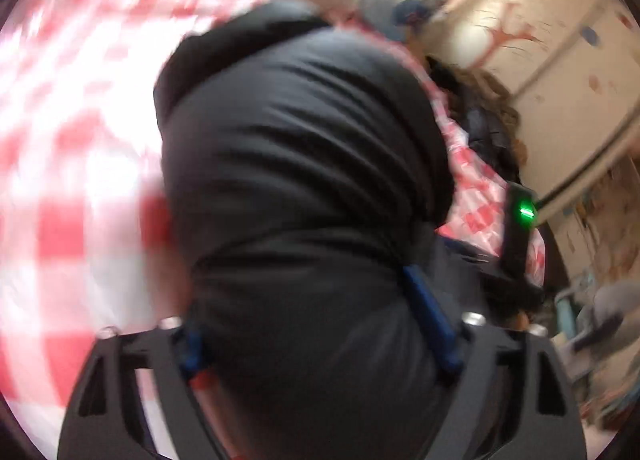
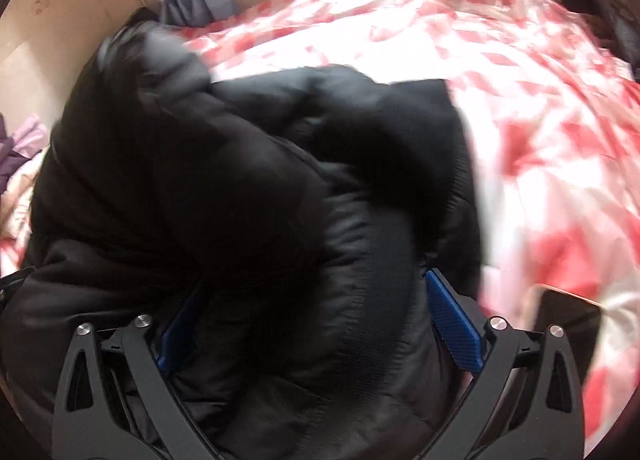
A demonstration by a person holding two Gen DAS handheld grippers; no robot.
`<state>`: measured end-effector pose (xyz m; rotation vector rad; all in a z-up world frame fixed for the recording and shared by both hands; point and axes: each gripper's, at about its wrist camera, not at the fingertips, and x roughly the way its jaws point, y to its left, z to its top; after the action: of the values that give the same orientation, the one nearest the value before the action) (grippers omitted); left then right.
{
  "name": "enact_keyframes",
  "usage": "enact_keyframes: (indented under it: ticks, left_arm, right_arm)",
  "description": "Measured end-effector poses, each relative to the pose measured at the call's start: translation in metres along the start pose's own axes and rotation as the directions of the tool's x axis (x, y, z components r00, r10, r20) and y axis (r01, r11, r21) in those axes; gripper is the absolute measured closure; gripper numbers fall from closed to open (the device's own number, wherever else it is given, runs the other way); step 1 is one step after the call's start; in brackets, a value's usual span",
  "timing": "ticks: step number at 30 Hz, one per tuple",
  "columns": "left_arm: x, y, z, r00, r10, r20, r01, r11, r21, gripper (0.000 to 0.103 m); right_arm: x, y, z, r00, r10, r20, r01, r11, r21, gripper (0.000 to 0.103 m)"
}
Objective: Fold large clothes
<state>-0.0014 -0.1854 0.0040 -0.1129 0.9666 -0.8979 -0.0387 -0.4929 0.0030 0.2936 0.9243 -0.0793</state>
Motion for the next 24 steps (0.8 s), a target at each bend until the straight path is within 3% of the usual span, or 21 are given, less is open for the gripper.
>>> enact_keyframes:
  ticks: [2,5,6,8,10,11,13,17,18,21,23,24]
  left_arm:
    - [-0.029,-0.012,0.006,0.994,0.087,0.058,-0.092,0.992,0.082,0.034]
    - [-0.075,-0.002,0.010,0.965,0.238,0.109,-0.251,0.958,0.137,0.034]
    - [-0.084,0.008,0.008,0.956,0.276,0.096,-0.287,0.949,0.129,0.034]
    - [-0.092,0.053,-0.004,0.931,0.364,-0.014,-0.362,0.930,0.057,0.034]
    - [-0.096,0.101,-0.021,0.934,0.340,-0.107,-0.349,0.933,-0.087,0.034]
    - [-0.100,0.111,-0.028,0.943,0.314,-0.107,-0.327,0.935,-0.136,0.034]
    - [-0.105,0.110,-0.032,0.950,0.303,-0.071,-0.310,0.941,-0.132,0.034]
    - [-0.098,0.091,-0.022,0.931,0.364,-0.031,-0.365,0.926,-0.095,0.031]
    - [-0.095,0.089,-0.021,0.927,0.373,-0.027,-0.374,0.923,-0.090,0.030]
    - [-0.082,0.097,-0.025,0.919,0.390,-0.051,-0.393,0.918,-0.062,0.024]
    - [-0.073,0.095,-0.018,0.920,0.388,-0.050,-0.390,0.919,-0.062,0.023]
    - [-0.084,0.099,-0.017,0.922,0.385,-0.048,-0.388,0.920,-0.065,0.023]
  right_arm:
    - [0.005,0.038,0.016,0.998,0.057,0.026,-0.056,0.997,-0.057,0.006]
    - [0.022,0.094,0.030,0.988,0.152,0.023,-0.146,0.978,-0.149,0.006]
    - [0.034,0.113,0.030,0.985,0.175,-0.003,-0.173,0.968,-0.181,0.006]
    - [0.065,0.134,0.024,0.981,0.164,-0.108,-0.183,0.961,-0.209,0.006]
    - [0.080,0.133,0.015,0.974,0.159,-0.161,-0.191,0.959,-0.208,0.006]
    - [0.081,0.126,0.014,0.965,0.187,-0.186,-0.221,0.958,-0.184,0.006]
    - [0.076,0.118,0.015,0.952,0.208,-0.223,-0.247,0.955,-0.165,0.006]
    - [0.057,0.111,0.025,0.951,0.175,-0.255,-0.224,0.958,-0.178,0.006]
    - [0.050,0.110,0.029,0.956,0.169,-0.241,-0.215,0.961,-0.177,0.006]
    - [0.003,0.115,0.047,0.988,0.147,-0.040,-0.152,0.964,-0.217,0.006]
    - [-0.018,0.137,0.061,0.974,0.216,0.063,-0.193,0.945,-0.263,0.006]
    - [-0.020,0.152,0.068,0.966,0.248,0.072,-0.217,0.931,-0.294,0.006]
